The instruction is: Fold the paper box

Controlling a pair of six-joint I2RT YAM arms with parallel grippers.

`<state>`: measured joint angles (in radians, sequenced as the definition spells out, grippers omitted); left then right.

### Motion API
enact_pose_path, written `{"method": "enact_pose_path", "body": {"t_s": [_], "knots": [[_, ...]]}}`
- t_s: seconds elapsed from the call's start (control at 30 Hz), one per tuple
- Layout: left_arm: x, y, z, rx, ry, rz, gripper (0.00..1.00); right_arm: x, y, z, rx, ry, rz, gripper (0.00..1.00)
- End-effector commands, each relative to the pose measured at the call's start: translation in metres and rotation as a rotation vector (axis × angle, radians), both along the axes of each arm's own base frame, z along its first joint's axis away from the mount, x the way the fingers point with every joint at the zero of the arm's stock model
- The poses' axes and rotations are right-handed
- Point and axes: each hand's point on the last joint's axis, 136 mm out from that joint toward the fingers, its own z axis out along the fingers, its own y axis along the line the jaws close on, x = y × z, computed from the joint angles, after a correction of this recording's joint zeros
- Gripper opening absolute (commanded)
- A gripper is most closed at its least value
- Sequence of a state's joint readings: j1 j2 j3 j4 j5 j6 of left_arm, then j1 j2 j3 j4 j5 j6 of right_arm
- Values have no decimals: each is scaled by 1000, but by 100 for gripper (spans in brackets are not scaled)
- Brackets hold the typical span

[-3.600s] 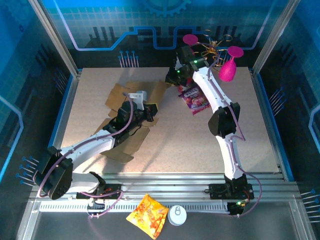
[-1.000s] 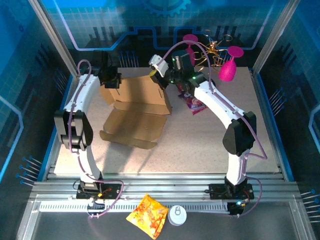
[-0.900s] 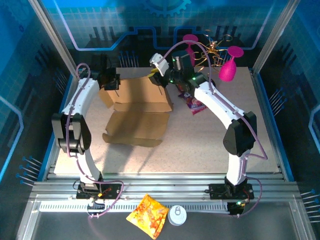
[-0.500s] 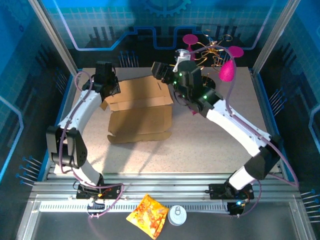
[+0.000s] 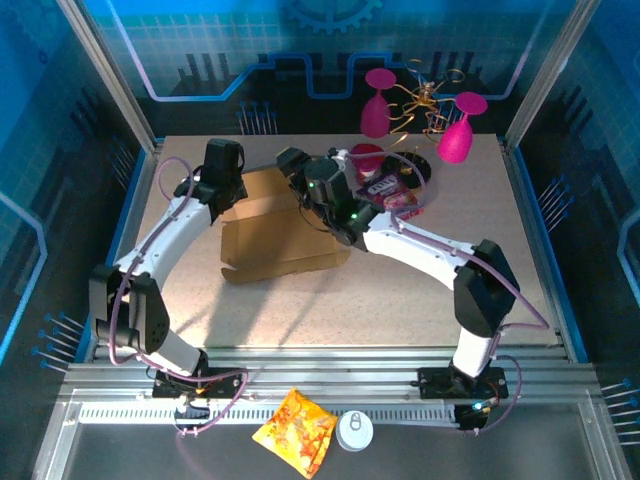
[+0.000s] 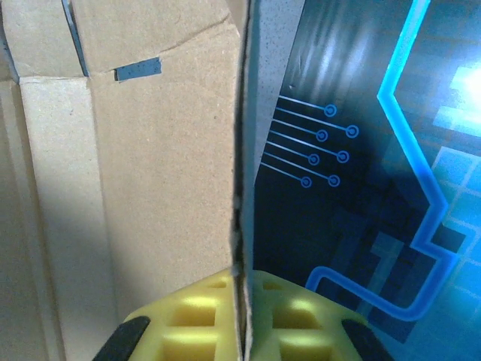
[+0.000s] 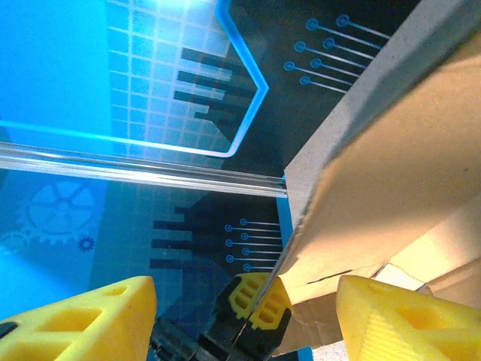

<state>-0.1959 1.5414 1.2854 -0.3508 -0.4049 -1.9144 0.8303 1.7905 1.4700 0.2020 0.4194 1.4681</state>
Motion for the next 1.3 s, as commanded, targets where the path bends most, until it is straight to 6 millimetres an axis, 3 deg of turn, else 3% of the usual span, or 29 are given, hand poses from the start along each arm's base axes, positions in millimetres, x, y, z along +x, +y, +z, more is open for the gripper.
{"method": "enact_pose_path", "body": {"t_s": [0.0, 0.17, 0.57, 0.7, 0.8, 0.83, 0.87, 0.9, 0.97, 1.03, 1.13, 1.27], "knots": [[-5, 0, 13, -21, -53, 28, 0, 6, 7, 25, 144, -38, -24, 65], [-7, -5, 11, -37, -50, 14, 0, 19, 19, 7, 136, -29, -25, 63], [-10, -14, 10, -52, -54, -15, 0, 45, 37, -17, 138, 29, -21, 43], [-11, -17, 9, -58, -53, -24, 0, 50, 39, -23, 138, 45, -24, 31], [-10, -21, 13, -62, -66, -46, 1, 54, 36, -32, 133, 76, -29, 13], [-10, -23, 17, -59, -77, -61, 10, 55, 34, -34, 135, 88, -32, 6], [-10, -23, 23, -48, -91, -81, 27, 55, 31, -34, 138, 96, -34, 0], [-12, -24, 29, -30, -94, -112, 42, 56, 27, -33, 140, 102, -38, 0], [-17, -25, 43, 34, -74, -202, 59, 56, 20, -32, 145, 126, -44, 0], [-28, -24, 54, 113, -26, -298, 67, 57, 14, -31, 167, 137, -50, 0], [-46, -18, 68, 219, 27, -411, 71, 60, 5, -34, 194, 154, -48, 0], [-65, -6, 74, 216, 37, -475, 74, 62, -1, -43, 219, 194, -21, 0]]}}
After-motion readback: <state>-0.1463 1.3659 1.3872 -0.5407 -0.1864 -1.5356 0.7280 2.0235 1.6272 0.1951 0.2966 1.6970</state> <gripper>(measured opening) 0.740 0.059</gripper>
